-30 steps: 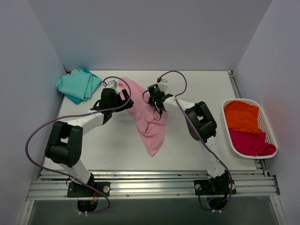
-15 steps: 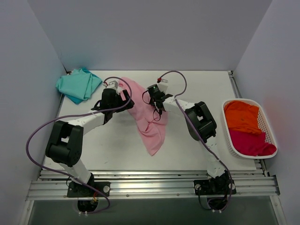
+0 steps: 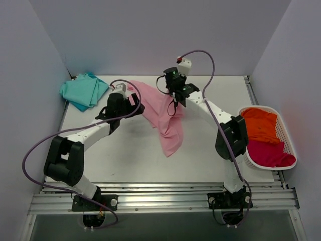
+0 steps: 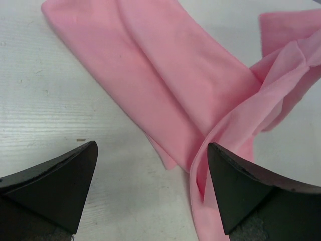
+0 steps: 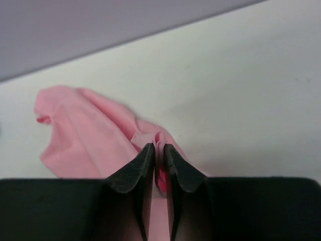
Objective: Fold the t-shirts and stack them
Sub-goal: Flatten the tshirt out
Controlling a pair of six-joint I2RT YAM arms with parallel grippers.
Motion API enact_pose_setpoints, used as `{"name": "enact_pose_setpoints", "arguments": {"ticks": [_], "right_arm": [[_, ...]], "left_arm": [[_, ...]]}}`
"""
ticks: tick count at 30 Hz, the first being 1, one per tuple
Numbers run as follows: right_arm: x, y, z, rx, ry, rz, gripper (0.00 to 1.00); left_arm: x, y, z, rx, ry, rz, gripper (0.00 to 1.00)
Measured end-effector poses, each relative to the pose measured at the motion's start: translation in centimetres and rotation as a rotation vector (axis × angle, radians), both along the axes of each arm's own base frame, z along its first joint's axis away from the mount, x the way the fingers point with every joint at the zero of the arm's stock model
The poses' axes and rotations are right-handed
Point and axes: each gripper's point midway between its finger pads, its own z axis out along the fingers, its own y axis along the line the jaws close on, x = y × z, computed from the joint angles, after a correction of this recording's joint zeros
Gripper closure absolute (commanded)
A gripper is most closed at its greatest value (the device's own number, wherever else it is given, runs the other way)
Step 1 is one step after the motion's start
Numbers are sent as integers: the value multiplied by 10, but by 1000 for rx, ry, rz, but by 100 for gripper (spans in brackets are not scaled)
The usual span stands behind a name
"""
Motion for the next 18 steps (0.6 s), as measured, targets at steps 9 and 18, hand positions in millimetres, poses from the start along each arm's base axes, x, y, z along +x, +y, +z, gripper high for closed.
{"name": "enact_pose_setpoints", "arguments": {"ticks": [9,18], "right_arm": [[-1,-124,37,-21,-66,-270,0],[-11,-141,-42,-76,102,-264,0]], "left_arm": [[-9,-23,-8,22,10,-34,0],[-44,-93,-60,49,112,-161,19]]}}
